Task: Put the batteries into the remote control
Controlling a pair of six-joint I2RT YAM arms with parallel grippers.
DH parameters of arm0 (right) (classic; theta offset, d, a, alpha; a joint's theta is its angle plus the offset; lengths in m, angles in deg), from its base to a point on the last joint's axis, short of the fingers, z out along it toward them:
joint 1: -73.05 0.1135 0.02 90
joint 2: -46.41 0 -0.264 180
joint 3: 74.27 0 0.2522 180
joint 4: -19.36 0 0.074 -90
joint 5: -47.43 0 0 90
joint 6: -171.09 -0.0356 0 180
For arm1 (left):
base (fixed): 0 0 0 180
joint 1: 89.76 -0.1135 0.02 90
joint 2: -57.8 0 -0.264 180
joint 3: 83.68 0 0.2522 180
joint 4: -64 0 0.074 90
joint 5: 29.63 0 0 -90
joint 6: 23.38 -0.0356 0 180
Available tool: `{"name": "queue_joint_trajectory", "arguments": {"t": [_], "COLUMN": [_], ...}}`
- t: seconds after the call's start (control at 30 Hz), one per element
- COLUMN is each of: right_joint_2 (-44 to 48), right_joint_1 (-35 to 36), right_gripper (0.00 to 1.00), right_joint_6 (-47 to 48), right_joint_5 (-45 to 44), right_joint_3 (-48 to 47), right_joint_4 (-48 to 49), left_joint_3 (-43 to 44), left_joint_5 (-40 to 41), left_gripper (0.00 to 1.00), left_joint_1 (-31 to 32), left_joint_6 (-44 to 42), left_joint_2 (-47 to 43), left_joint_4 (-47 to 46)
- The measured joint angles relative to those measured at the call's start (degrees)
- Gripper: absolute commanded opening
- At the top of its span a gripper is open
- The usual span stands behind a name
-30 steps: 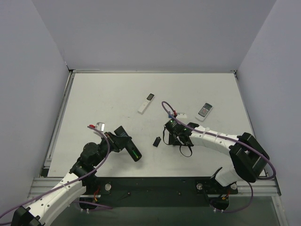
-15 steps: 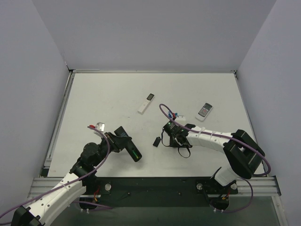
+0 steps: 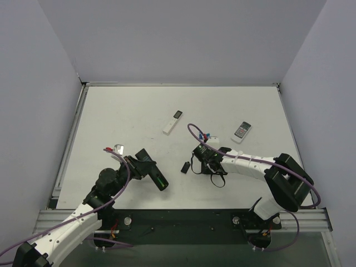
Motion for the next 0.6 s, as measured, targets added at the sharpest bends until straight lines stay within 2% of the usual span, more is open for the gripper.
{"name": "queue_joint_trajectory", "arguments": {"t": [0.03,0.27,0.43,0.6], "right_joint_2": [0.2,10.1,15.5,15.0], "right_joint_1": [0.1,2.4,4.4,8.5], "right_gripper": [0.00,0.00,0.00,0.00], "right_joint_6": [0.3,9.7,18.7,25.2], "right_joint_5": [0.0,1.7,6.7,12.0], "right_joint_3": [0.2,-0.4,-9.9,-21.0], "right_joint_4": [0.0,-4.2,-8.9,-14.8], "left_joint_3": [0.0,-0.9,-0.9,-0.9], "left_joint_5": [0.0,-0.6,-0.9,-0.9], "left_gripper": [0.00,0.00,0.00,0.00], "left_joint_1": [0.0,-0.1,-0.1,-0.2], "left_joint_6": [0.1,2.4,4.7,7.3], "left_joint_2": [0.0,1.4,3.1,4.3], "left_joint_4": [-0.2,-4.9,-9.8,-14.3]}}
